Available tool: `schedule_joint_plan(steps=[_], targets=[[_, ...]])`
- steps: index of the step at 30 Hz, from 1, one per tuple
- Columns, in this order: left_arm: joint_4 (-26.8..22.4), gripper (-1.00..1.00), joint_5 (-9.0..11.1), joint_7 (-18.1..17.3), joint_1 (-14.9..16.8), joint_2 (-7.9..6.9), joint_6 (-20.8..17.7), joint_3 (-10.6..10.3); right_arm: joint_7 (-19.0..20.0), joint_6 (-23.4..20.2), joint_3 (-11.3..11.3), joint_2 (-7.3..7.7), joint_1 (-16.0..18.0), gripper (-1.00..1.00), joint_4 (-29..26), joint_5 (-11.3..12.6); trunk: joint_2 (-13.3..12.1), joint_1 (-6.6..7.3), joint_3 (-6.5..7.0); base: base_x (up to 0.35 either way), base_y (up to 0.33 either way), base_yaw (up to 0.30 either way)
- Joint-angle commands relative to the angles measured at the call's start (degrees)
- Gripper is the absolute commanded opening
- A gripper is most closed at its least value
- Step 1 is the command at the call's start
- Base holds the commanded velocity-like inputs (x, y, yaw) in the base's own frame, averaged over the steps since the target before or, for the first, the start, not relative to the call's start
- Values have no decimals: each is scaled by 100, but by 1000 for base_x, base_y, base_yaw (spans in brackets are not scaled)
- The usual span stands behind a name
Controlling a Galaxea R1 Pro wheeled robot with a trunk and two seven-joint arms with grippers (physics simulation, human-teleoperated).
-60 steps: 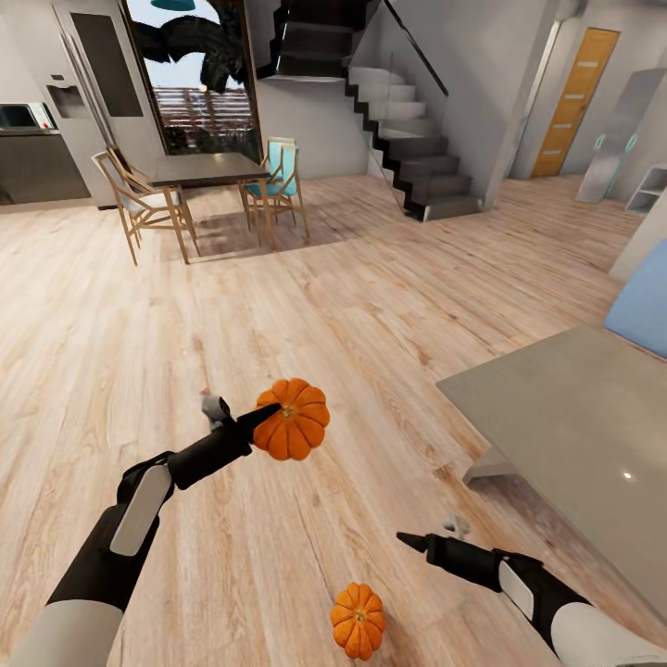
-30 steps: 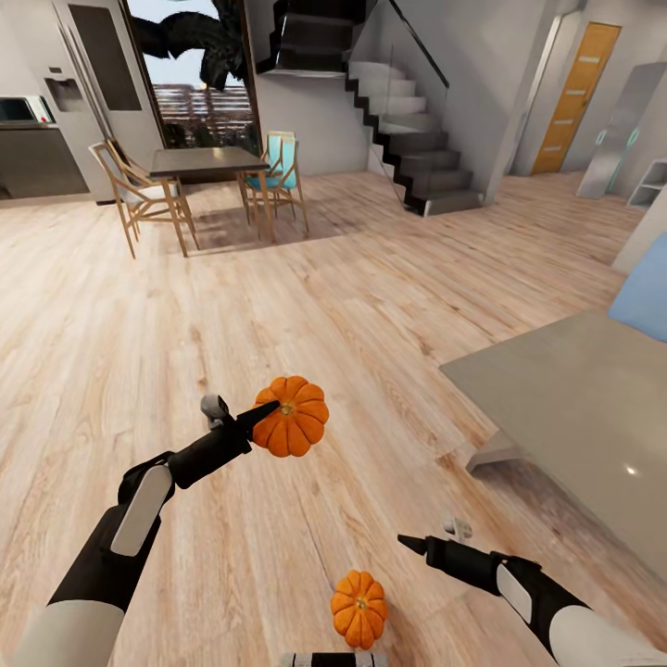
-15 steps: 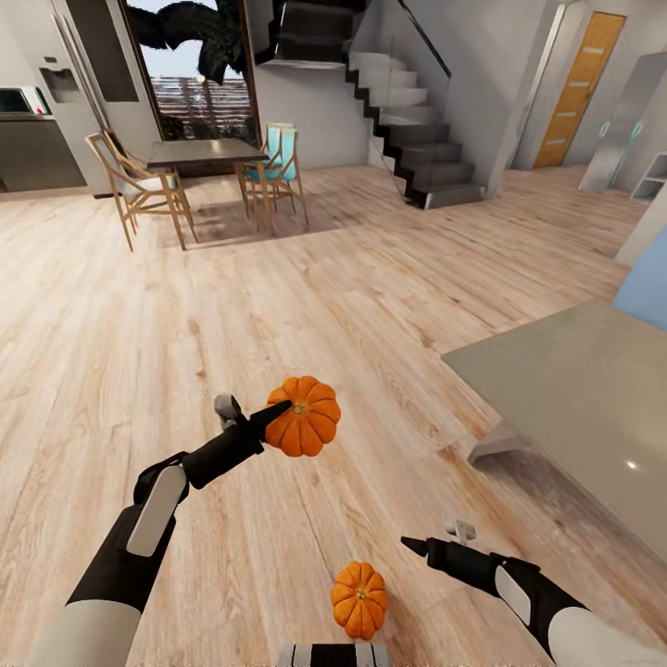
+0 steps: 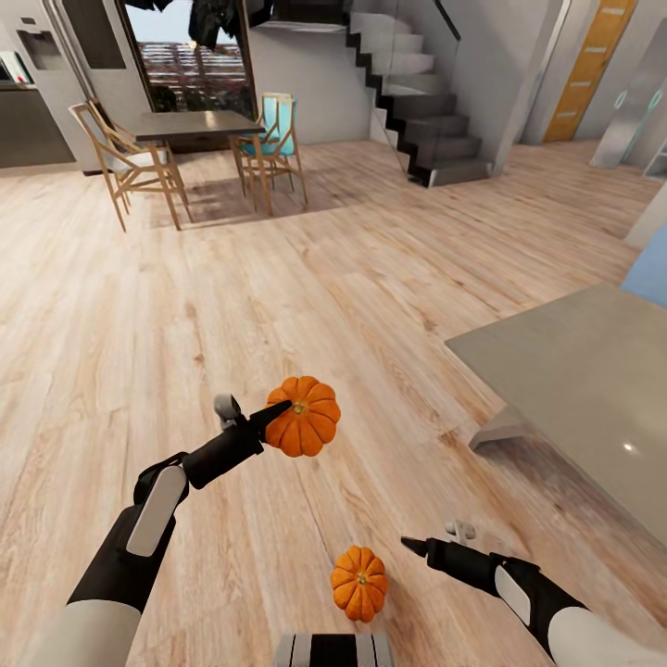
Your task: Place each of the two pumpkins and all three candles from the living room inside a cabinet in the living room (use any cabinet), then make sure every cabinet is closed, and position the cauldron so it is next to a table in the living room.
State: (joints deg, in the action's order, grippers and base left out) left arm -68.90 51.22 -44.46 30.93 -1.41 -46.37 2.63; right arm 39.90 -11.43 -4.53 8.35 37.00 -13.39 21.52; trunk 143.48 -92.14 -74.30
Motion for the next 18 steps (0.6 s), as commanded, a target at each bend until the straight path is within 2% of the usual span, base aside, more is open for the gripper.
schedule_joint_plan(steps=[1,18], targets=[[-1,-100,20,-10,0,0,-10,-1,0,0,0,0,0,100,-1,1,2,-2,-23,0,0,0],[-1,-100,20,-10,0,0,-4,-7,0,-5,-25,0,0,100,10,-9,24,-46,-399,0,0,0]])
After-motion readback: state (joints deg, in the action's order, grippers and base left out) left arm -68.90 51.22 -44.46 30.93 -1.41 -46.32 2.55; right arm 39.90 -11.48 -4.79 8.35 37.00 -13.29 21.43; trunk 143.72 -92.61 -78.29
